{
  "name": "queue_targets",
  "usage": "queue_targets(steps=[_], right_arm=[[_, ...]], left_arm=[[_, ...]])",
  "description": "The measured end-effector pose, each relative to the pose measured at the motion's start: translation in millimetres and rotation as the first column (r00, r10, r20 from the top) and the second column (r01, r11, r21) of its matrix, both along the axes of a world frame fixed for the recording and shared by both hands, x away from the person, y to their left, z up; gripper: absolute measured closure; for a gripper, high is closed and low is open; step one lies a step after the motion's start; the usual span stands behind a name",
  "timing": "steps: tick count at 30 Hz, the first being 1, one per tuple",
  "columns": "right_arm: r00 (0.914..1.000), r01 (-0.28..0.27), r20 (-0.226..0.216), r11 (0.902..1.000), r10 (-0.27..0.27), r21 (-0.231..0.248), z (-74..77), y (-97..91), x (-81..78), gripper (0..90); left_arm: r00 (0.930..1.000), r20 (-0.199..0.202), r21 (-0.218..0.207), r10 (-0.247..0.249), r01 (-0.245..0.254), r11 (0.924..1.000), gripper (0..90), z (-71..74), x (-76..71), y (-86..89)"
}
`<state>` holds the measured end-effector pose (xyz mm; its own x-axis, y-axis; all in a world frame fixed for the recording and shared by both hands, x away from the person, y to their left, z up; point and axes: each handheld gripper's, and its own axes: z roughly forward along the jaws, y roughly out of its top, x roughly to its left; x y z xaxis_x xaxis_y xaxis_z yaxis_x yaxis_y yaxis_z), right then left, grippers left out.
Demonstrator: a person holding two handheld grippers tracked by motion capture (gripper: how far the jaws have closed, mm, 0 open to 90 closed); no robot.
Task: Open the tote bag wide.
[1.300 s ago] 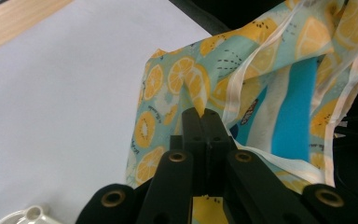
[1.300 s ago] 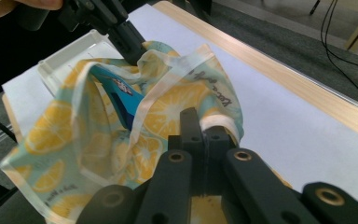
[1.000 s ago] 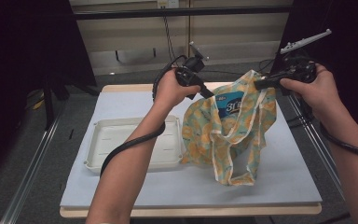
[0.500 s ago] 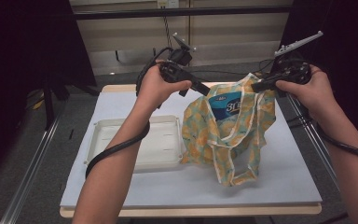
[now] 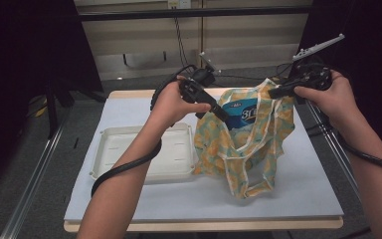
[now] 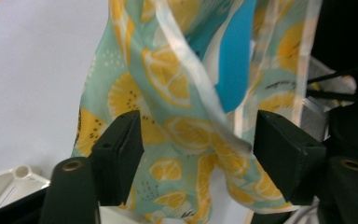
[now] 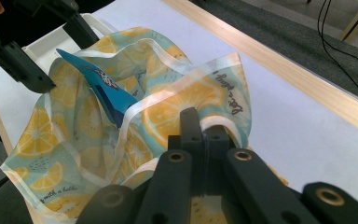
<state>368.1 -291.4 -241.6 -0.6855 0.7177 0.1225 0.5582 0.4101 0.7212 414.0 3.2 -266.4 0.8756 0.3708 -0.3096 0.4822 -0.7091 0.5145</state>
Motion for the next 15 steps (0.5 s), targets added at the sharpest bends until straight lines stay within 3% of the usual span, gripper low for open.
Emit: queue_targets(steps=[3,5,6,7,8,11,14,15], right_arm=[[1.0000,0.001,0.001,1.0000,-0.001,-0.001,0.1,-0.4,0.1,90.0],[1.0000,0.005,0.000,1.0000,-0.005,0.000,0.2,-0.5,-0.1,90.0],[1.0000,0.003,0.002,1.0000,-0.003,-0.002,0.2,-0.8,0.1,90.0],[1.0000,0.003,0.002,1.0000,-0.003,-0.001,0.0,-1.1,0.1,90.0],[1.0000,0.004,0.002,1.0000,-0.004,0.000,-0.1,-1.7,-0.3,90.0],[1.0000,0.005,0.003,1.0000,-0.004,-0.002,0.0,-2.8,-0.8,90.0],[1.0000,0.006,0.002,1.0000,-0.006,-0.002,1.0,-4.3,-1.0,90.0],[1.0000,0.006,0.002,1.0000,-0.006,-0.002,1.0,-4.3,-1.0,90.0]], left_arm=[[0.9995,-0.024,0.012,-0.020,0.020,0.9997,47.4,-3.6,-0.7,-1.7],[0.9997,-0.019,0.028,-0.017,0.017,0.9995,58.4,-4.3,-0.7,-2.2],[0.9995,-0.022,0.031,-0.025,0.025,0.9992,58.4,-6.0,0.2,-1.9],[0.9987,-0.047,0.038,-0.018,0.020,0.9991,67.1,-6.3,1.3,-1.2],[0.9979,-0.062,0.041,-0.017,0.019,0.9990,82.7,-5.7,1.6,-0.1],[0.9981,-0.062,0.040,-0.009,0.011,0.9991,89.0,-2.7,1.2,1.5],[0.9983,-0.059,0.038,0.001,0.002,0.9993,89.5,6.6,1.8,5.1],[0.9981,-0.061,0.018,0.007,-0.006,0.9998,89.5,10.9,2.5,7.0]])
